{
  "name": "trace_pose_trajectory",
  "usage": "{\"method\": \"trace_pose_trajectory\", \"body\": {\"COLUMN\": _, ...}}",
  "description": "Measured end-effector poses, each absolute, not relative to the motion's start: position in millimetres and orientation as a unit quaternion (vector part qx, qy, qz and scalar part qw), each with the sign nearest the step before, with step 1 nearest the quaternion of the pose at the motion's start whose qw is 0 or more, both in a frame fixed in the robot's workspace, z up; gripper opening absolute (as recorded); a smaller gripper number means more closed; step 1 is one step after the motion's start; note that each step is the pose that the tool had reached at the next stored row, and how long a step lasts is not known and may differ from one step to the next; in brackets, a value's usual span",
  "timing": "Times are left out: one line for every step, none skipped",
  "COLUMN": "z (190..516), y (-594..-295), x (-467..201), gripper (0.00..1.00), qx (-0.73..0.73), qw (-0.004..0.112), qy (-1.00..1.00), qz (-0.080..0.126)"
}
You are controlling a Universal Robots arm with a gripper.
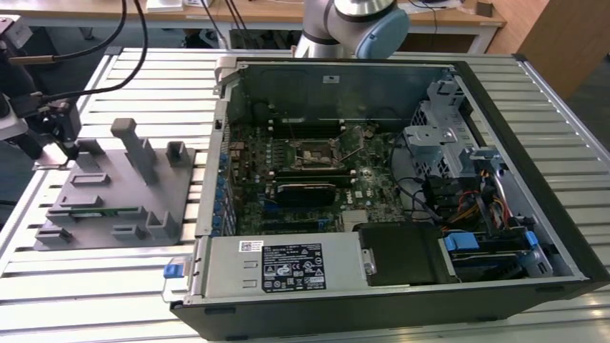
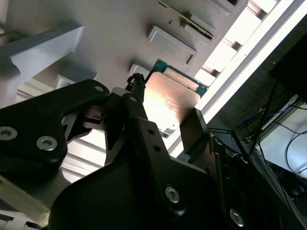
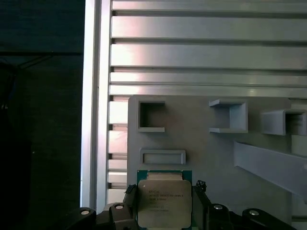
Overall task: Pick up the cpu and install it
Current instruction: 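Pick up the cpu and move it towards the insertion slot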
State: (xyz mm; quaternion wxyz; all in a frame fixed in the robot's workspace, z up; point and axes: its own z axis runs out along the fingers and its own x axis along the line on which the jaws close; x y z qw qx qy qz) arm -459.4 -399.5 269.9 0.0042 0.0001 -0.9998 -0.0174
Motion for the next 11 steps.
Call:
{"method": "trace_pose_trajectory", "body": {"z": 271, "y": -399, "x": -459, "gripper": 0.54, "qx": 0.0, "qw": 0.004, "qy": -1.0, "qz": -0.017}}
{"method": "trace_pose_trajectory", "body": {"z": 273, "y": -399, "x": -459, "gripper": 0.54, "qx": 0.0, "qw": 0.004, "qy": -1.0, "qz": -0.017}}
{"method": "trace_pose_trajectory", "body": {"z": 275, "y": -399, "x": -459, "gripper": 0.54, "qx": 0.0, "qw": 0.004, "qy": -1.0, "qz": -0.017}}
{"method": "trace_pose_trajectory", "body": {"z": 276, "y": -399, "x": -459, "gripper": 0.54, "qx": 0.0, "qw": 0.004, "qy": -1.0, "qz": -0.017}}
{"method": "trace_pose_trajectory", "body": {"z": 278, "y": -399, "x": -459, "gripper": 0.54, "qx": 0.0, "qw": 0.004, "qy": -1.0, "qz": -0.017}}
{"method": "trace_pose_trajectory", "body": {"z": 280, "y": -399, "x": -459, "gripper": 0.54, "qx": 0.0, "qw": 0.004, "qy": -1.0, "qz": -0.017}}
{"method": "trace_pose_trajectory", "body": {"z": 281, "y": -399, "x": -459, "gripper": 0.54, "qx": 0.0, "qw": 0.004, "qy": -1.0, "qz": -0.017}}
{"method": "trace_pose_trajectory", "body": {"z": 283, "y": -399, "x": -459, "gripper": 0.54, "qx": 0.0, "qw": 0.004, "qy": -1.0, "qz": -0.017}}
{"method": "trace_pose_trajectory", "body": {"z": 285, "y": -399, "x": -459, "gripper": 0.54, "qx": 0.0, "qw": 0.004, "qy": -1.0, "qz": -0.017}}
{"method": "trace_pose_trajectory", "body": {"z": 286, "y": -399, "x": -459, "gripper": 0.54, "qx": 0.0, "qw": 0.004, "qy": -1.0, "qz": -0.017}}
{"method": "trace_pose_trajectory", "body": {"z": 288, "y": -399, "x": -459, "gripper": 0.54, "qx": 0.0, "qw": 0.004, "qy": -1.0, "qz": -0.017}}
